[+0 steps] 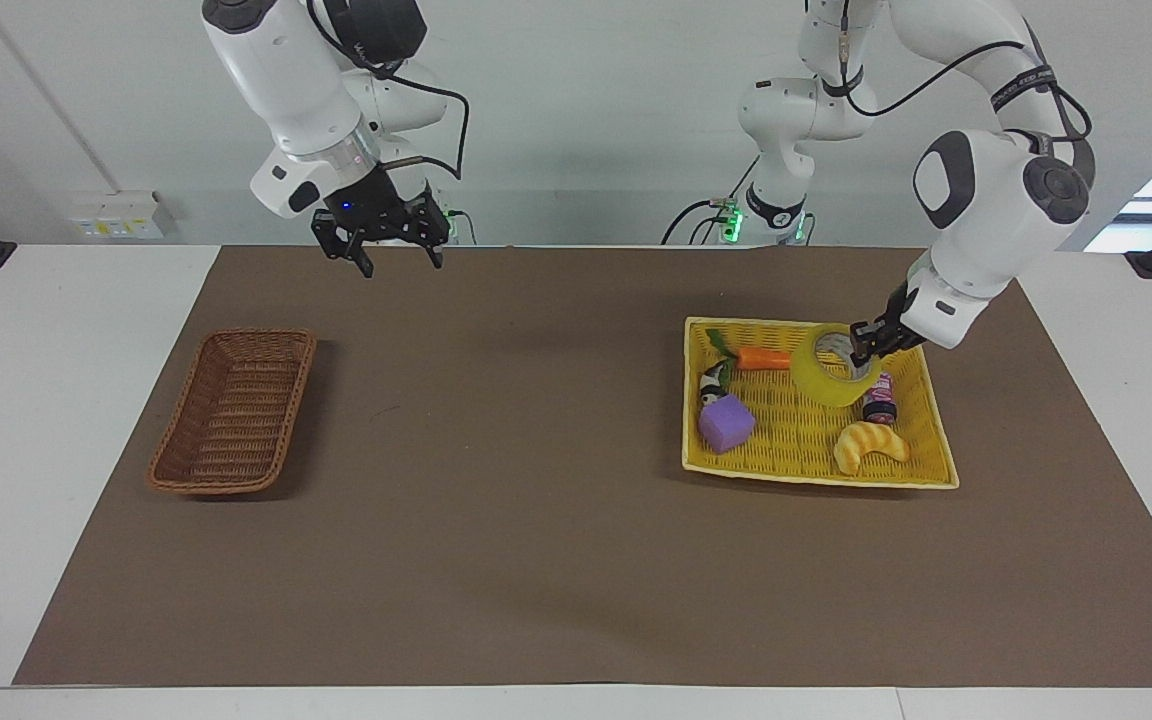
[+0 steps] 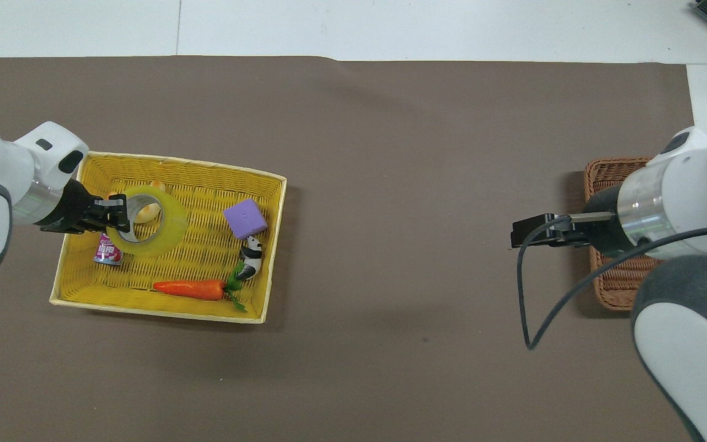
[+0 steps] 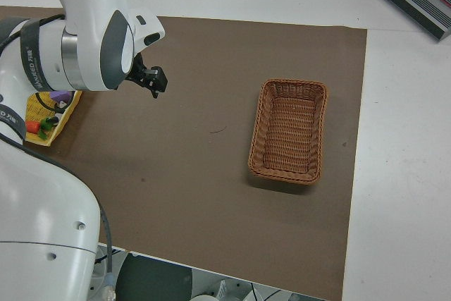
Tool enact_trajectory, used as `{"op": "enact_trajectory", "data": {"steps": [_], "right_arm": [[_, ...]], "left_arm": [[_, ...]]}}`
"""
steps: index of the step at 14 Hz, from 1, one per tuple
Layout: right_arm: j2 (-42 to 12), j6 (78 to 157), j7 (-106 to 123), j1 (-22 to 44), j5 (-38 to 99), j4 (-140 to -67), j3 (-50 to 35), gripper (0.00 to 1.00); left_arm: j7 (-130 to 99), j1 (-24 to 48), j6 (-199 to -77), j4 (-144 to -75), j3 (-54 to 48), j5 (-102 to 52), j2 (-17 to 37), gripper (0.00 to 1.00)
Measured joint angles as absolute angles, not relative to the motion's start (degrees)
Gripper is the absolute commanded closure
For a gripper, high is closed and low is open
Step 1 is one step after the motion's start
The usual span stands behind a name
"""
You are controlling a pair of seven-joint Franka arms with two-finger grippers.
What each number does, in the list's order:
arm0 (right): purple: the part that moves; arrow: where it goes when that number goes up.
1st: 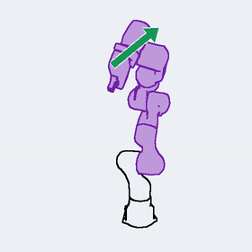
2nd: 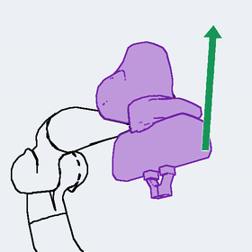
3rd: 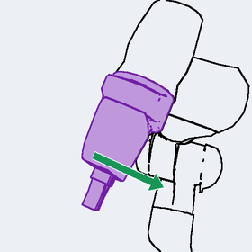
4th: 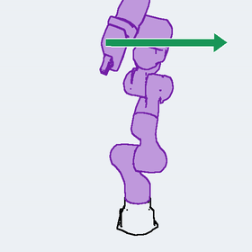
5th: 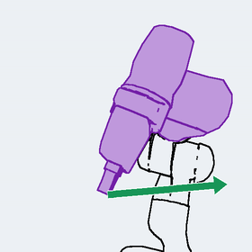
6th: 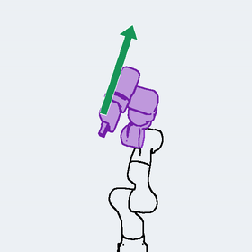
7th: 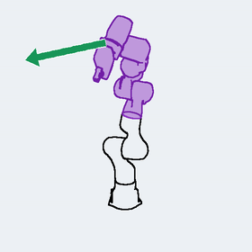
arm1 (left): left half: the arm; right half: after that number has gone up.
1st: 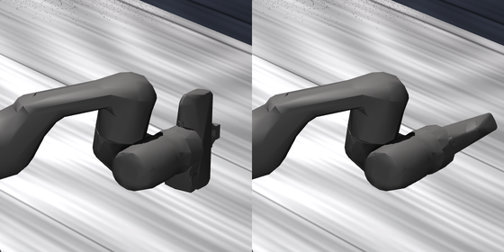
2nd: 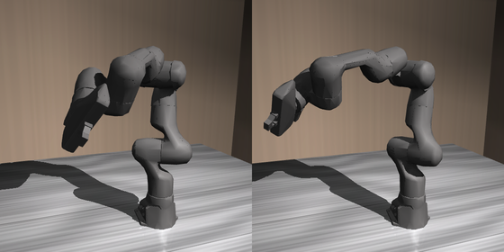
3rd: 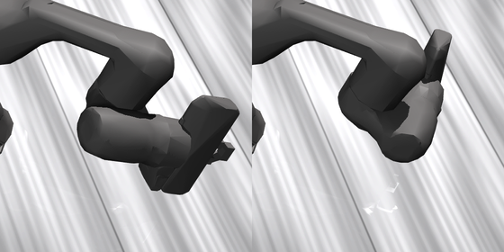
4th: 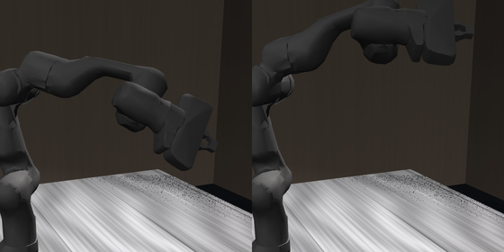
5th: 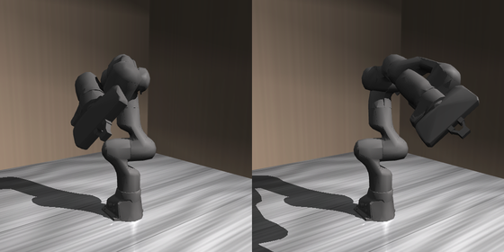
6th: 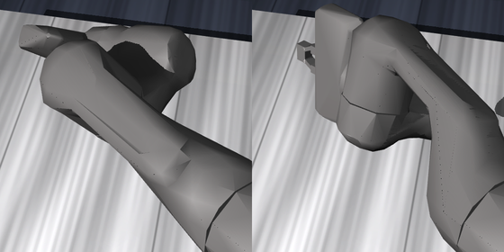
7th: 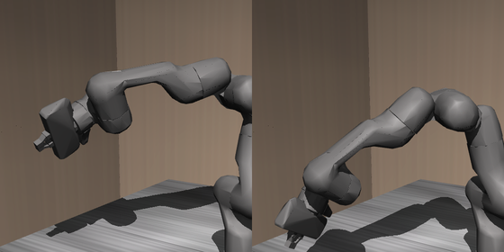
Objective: Move tape to another basket
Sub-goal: 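Lift the tape with the left gripper while the right gripper reaches toward it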
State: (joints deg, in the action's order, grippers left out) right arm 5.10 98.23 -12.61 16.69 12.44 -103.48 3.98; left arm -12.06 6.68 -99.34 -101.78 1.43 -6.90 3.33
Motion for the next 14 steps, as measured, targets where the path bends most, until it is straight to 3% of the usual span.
{"op": "enact_trajectory", "data": {"steps": [14], "right_arm": [[4.78,112.59,-28.4,25.79,24.52,-111.19,3.69,0.0]], "left_arm": [[-23.59,22.69,-103.9,-101.8,-0.92,-26.6,3.38,1.0]]}}
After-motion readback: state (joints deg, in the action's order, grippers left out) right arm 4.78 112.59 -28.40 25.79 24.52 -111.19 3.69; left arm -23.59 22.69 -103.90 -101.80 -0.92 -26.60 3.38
